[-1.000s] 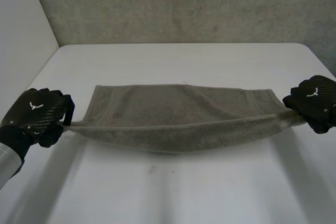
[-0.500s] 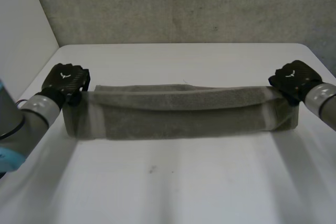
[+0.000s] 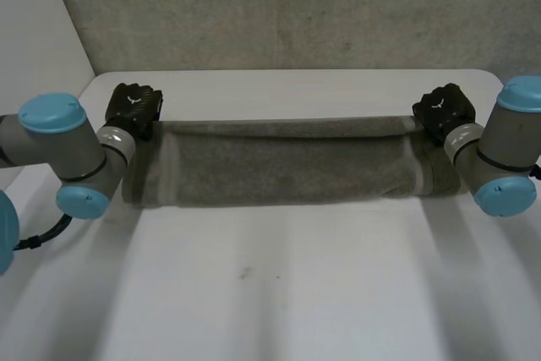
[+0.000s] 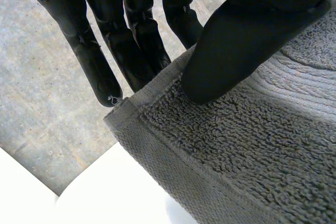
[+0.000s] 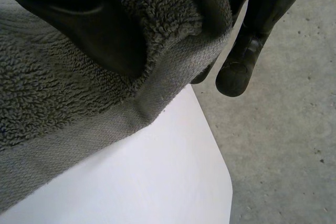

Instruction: Fold the towel.

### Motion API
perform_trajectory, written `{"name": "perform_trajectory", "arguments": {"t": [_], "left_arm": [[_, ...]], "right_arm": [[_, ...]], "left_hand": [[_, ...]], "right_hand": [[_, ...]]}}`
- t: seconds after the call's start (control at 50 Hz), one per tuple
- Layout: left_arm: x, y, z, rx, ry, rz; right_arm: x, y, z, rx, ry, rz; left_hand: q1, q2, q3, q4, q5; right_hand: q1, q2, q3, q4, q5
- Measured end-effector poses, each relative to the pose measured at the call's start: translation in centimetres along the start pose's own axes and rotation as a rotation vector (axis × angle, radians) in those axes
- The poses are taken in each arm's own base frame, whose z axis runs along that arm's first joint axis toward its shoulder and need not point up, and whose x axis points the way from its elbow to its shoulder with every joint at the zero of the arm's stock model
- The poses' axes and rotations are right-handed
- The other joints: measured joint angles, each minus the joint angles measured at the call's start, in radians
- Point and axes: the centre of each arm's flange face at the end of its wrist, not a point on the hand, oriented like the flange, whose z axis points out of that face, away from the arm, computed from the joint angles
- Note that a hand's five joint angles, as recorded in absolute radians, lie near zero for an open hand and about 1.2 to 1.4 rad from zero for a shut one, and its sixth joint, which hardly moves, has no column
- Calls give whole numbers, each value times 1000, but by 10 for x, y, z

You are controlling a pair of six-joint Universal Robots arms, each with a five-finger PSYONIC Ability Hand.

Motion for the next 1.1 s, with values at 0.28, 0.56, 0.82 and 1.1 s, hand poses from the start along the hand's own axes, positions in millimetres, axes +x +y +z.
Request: {"name": "perform_trajectory", "arguments": {"t": [0.28, 0.56, 0.82, 1.1], "left_arm": [[10, 5, 11, -1, 19, 1], [-7, -49, -3, 72, -6, 0], [-15, -81, -50, 55, 4, -41], [2, -55, -105, -95, 66, -66]], "right_arm": [[-5, 1, 15, -18, 56, -8], [62, -51, 0, 89, 207, 109], [84, -60, -52, -1, 108, 180], [39, -10, -91, -163, -179, 304]], "left_hand": [[-985, -1005, -1002, -1004, -976], [-1033, -1050, -1050, -1050, -1004], [-1033, -1052, -1050, -1051, -1004], [-1019, -1027, -1027, -1030, -1004]], "right_hand": [[-1097, -1065, -1088, -1079, -1103], [-1102, -1065, -1088, -1079, -1103], [-1102, -1065, -1088, -1079, -1103], [-1101, -1065, -1088, -1079, -1103]]}}
